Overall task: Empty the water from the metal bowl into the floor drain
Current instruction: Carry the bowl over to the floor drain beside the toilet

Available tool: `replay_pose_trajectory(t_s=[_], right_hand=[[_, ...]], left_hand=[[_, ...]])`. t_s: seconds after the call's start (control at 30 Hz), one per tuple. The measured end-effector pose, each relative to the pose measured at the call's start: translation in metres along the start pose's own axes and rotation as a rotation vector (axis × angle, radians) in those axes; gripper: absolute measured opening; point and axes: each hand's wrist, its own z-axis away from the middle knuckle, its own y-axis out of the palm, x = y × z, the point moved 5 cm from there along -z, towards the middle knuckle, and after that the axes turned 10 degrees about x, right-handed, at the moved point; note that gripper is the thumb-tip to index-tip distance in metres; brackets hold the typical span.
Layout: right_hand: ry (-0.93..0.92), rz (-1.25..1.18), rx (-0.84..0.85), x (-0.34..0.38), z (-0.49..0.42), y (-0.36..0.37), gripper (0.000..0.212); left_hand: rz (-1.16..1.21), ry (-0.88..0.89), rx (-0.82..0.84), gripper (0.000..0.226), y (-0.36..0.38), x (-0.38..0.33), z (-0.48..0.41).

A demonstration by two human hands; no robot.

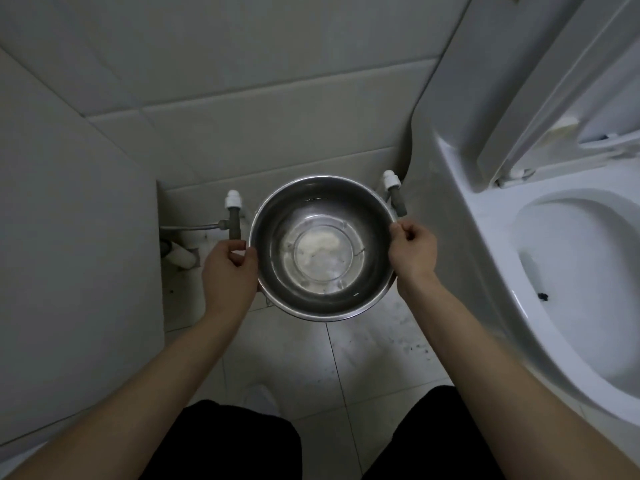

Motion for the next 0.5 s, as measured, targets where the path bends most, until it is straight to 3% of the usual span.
replay_pose_trajectory(t_s=[0.5], right_hand=[[-0.067, 0.103, 0.077, -0.058, -0.057, 0.025, 0.022]], left_hand=[[0.029, -0.103, 0.091, 0.009, 0.042, 0.073, -0.04]])
